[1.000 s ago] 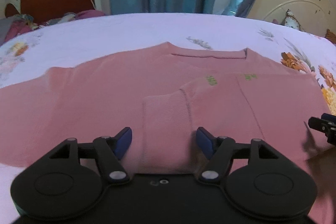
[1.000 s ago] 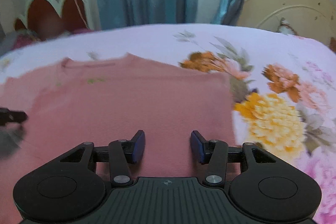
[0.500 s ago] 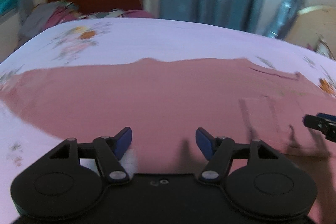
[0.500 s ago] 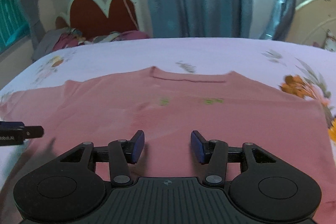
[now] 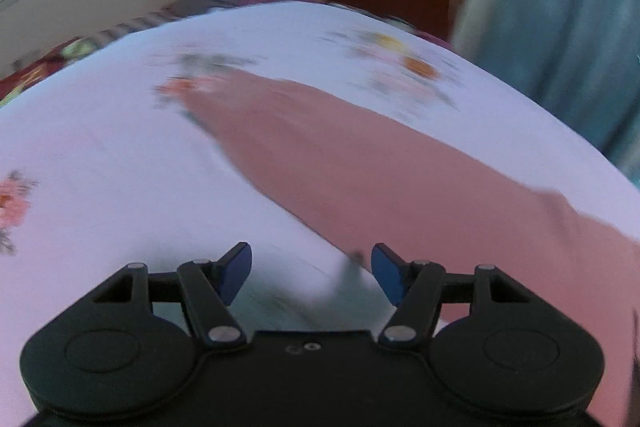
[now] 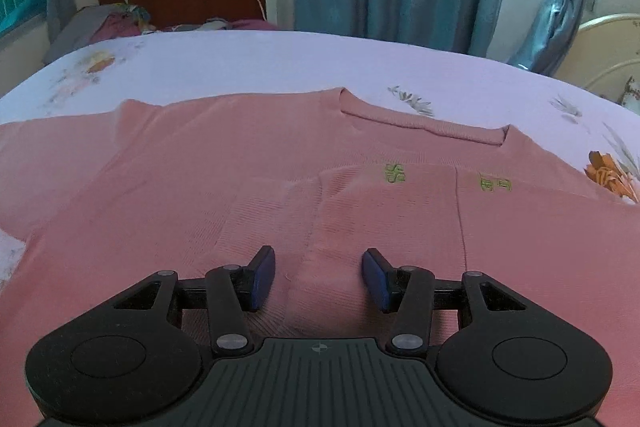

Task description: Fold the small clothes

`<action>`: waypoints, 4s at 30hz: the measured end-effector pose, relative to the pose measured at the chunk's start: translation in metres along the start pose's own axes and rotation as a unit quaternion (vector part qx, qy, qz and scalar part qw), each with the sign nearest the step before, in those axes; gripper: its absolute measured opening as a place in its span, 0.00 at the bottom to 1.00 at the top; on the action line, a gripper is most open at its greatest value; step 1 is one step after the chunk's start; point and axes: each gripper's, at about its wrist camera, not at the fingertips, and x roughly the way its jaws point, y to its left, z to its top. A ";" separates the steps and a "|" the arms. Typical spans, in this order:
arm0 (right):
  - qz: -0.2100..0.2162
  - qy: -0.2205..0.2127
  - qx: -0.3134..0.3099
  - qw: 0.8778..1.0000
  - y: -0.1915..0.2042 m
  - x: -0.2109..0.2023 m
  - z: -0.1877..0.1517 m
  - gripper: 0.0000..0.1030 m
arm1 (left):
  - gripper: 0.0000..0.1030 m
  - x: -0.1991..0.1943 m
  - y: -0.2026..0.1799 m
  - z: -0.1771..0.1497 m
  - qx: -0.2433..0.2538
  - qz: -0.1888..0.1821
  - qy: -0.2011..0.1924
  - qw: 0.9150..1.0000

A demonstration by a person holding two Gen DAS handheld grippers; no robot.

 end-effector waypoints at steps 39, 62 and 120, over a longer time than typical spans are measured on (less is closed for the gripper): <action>0.000 -0.043 0.066 0.997 -0.048 -0.056 -0.003 0.48 | 0.05 -0.085 -0.231 -0.036 0.173 -0.364 -0.076 0.912; 0.101 -0.056 0.081 0.990 -0.046 -0.087 -0.006 0.77 | 0.60 -0.077 -0.226 -0.127 0.325 -0.221 -0.035 0.919; -0.019 -0.008 0.195 0.981 -0.147 -0.047 -0.012 0.40 | 0.46 0.012 -0.214 -0.043 0.193 -0.191 0.017 0.962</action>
